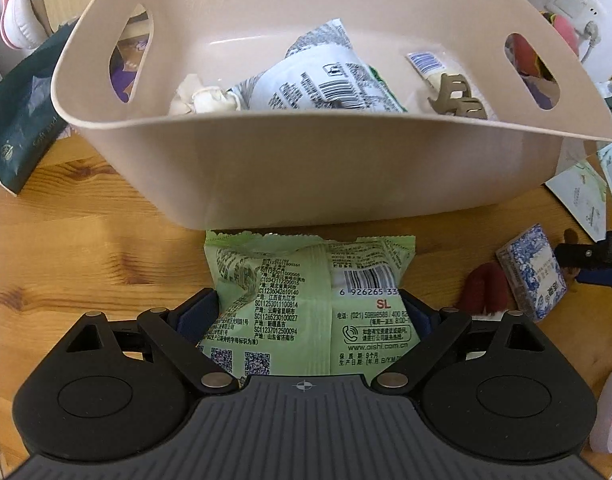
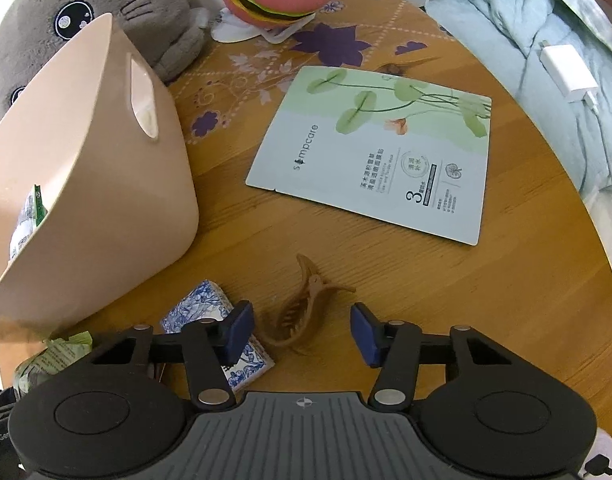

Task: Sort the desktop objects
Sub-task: 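Close the left tool on the green chip bag while the right tool grips the brown clip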

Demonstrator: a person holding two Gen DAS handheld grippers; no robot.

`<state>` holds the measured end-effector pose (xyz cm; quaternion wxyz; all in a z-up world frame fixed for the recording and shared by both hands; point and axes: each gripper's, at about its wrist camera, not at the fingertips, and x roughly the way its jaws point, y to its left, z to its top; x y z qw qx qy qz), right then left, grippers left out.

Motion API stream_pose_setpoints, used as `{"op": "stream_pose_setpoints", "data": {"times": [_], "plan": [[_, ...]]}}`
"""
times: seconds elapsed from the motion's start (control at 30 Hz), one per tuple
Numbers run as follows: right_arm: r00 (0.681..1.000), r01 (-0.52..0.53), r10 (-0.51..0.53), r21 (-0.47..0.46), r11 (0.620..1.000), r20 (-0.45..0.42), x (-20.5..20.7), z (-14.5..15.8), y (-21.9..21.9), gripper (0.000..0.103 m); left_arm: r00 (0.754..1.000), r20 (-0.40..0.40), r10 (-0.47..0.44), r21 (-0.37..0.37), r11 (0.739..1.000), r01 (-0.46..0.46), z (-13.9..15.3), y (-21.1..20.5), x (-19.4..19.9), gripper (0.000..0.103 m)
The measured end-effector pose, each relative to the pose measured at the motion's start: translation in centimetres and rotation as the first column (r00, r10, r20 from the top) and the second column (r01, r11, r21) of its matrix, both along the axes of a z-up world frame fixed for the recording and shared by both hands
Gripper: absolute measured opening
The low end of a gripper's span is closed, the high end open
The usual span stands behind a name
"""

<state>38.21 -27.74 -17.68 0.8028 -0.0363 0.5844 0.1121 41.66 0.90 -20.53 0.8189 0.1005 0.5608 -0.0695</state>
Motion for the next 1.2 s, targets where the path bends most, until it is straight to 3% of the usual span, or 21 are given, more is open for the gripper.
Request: {"op": "stream_pose_setpoints", "data": {"times": [0.13,0.27,0.33,0.53,0.57,0.63,0.67,1.0,1.2], "plan": [[1.0,-0.008,0.008,0.026,1.0,0.008,0.2,0.2,0.0,0.035,1.0,0.0,0.016,-0.011,1.0,-0.016,-0.1,0.5,0.2,0.094],[1.0,-0.013,0.013,0.032,0.999,0.007,0.5,0.1,-0.2,0.036,1.0,-0.007,0.009,-0.005,1.0,-0.009,-0.1,0.5,0.4,0.094],[1.0,-0.007,0.007,0.039,0.999,-0.002,0.8,0.1,-0.3,0.047,1.0,-0.006,0.003,-0.002,1.0,-0.003,-0.1,0.4,0.6,0.094],[0.999,-0.047,0.047,0.003,0.999,0.018,1.6,0.0,0.4,0.047,1.0,0.005,0.007,0.023,1.0,-0.007,0.0,-0.1,0.9,0.094],[0.999,-0.048,0.048,-0.003,0.999,0.021,1.6,0.0,0.5,0.044,1.0,0.006,0.007,0.024,1.0,-0.007,0.0,-0.2,0.8,0.094],[0.998,-0.047,0.047,-0.018,0.999,0.032,1.4,0.0,0.5,0.019,1.0,0.014,0.007,0.024,1.0,-0.008,0.1,-0.1,0.6,0.092],[0.998,-0.049,0.05,-0.034,0.998,0.038,1.4,0.0,0.5,0.017,1.0,0.017,0.006,0.025,1.0,-0.006,0.2,-0.1,0.5,0.09],[0.997,-0.056,0.057,-0.012,0.998,0.049,0.9,-0.1,-0.5,0.017,0.999,0.033,0.022,-0.002,1.0,-0.022,1.5,0.5,-0.3,0.074],[0.994,-0.091,0.091,0.008,0.996,0.06,-0.1,0.8,-0.6,0.017,0.999,0.02,0.039,-0.038,0.999,-0.038,2.3,1.2,-1.2,0.071]]}}
